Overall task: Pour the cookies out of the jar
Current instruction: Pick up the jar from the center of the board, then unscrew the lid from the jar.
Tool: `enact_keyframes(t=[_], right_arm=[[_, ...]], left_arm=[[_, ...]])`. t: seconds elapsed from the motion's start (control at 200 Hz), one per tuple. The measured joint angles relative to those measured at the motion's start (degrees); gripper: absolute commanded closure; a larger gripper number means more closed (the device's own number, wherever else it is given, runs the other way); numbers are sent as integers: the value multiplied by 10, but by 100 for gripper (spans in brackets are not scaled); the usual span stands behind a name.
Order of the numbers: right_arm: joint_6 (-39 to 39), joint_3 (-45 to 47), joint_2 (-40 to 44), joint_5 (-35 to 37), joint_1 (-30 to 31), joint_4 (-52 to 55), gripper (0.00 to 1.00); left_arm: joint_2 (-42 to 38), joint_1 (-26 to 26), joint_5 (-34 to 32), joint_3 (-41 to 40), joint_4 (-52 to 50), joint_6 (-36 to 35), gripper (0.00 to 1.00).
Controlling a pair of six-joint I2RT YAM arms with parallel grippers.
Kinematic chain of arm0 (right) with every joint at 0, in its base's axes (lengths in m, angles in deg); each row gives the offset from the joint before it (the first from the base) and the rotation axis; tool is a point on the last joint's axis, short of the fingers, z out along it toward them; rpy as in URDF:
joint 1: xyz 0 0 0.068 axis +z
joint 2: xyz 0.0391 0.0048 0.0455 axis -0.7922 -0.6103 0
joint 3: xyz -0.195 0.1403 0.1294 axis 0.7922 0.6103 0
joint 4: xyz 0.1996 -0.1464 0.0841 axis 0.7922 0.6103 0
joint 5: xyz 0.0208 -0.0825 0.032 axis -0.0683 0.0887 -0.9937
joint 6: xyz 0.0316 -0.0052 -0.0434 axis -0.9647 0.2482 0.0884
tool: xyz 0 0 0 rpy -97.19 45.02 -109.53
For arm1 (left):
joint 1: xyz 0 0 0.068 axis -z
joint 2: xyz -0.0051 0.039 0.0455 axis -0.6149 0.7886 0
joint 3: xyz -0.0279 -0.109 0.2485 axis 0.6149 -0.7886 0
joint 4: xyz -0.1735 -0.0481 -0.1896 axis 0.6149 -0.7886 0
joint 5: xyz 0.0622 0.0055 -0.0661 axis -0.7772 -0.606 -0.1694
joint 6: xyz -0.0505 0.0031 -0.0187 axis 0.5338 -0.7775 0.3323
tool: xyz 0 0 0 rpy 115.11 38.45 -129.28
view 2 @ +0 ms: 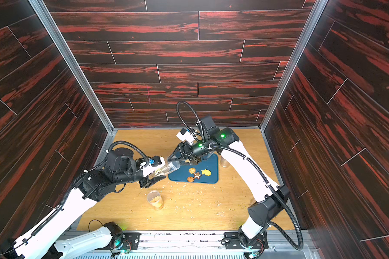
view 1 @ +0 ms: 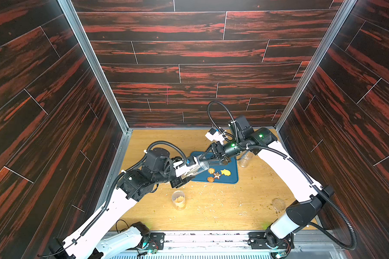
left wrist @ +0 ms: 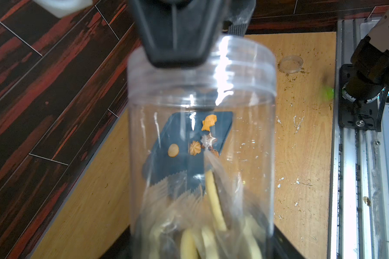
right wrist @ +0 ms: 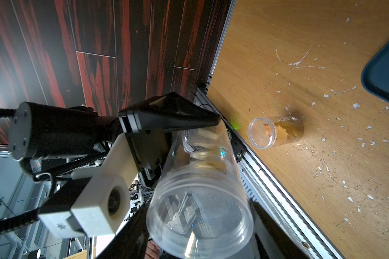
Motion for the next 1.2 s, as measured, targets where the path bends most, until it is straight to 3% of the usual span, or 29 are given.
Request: enact_keyframes(t=[0.491,1.197], right_arm=[[44,26,2,2,1,-10,40],[119,75,41,19,1,-77,39]], left_arm=[[2,0,2,0,-21,4,60],[7,0,5,0,-11,7,62]])
